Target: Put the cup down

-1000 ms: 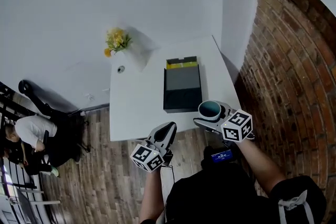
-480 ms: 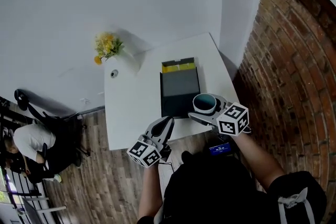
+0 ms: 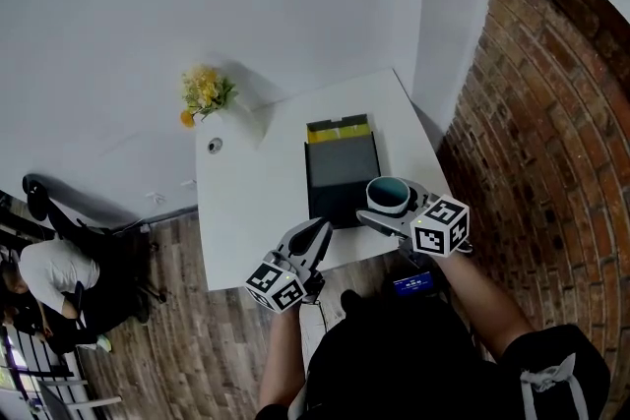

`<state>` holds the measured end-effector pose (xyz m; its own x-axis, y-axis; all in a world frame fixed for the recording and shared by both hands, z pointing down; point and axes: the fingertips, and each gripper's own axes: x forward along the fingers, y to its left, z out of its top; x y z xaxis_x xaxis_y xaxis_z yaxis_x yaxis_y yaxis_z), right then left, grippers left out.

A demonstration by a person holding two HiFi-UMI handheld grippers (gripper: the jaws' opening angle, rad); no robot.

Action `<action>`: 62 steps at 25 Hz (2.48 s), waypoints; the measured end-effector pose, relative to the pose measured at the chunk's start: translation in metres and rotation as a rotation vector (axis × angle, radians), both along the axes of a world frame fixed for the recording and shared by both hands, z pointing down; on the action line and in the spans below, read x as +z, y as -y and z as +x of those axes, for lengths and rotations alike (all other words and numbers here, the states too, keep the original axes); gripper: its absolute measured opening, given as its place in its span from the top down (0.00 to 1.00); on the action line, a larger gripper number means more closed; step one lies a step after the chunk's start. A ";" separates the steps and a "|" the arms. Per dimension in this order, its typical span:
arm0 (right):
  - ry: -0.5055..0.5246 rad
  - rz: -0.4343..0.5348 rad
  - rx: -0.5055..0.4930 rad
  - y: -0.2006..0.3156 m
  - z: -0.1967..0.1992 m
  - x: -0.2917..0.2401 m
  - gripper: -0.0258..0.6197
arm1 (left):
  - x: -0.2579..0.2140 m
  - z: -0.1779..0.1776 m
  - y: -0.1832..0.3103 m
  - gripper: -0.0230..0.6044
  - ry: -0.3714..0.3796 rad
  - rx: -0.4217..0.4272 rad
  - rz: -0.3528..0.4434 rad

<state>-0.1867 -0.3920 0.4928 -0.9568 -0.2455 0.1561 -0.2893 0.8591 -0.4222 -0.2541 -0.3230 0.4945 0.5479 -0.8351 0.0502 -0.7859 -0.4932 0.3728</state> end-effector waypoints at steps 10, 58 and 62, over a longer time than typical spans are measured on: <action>0.001 0.001 0.000 -0.002 -0.009 -0.001 0.35 | 0.002 -0.013 -0.001 0.95 0.004 -0.003 -0.008; -0.042 0.249 0.019 0.045 -0.066 0.071 0.35 | 0.029 -0.041 0.007 0.95 0.003 -0.050 -0.110; -0.095 0.335 -0.004 0.032 -0.061 0.075 0.35 | 0.028 -0.041 0.005 0.95 0.001 -0.052 -0.107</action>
<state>-0.2476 -0.4243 0.5679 -0.9430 -0.2944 0.1553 -0.3100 0.9467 -0.0876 -0.2947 -0.3282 0.5226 0.5043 -0.8519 0.1412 -0.8095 -0.4094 0.4207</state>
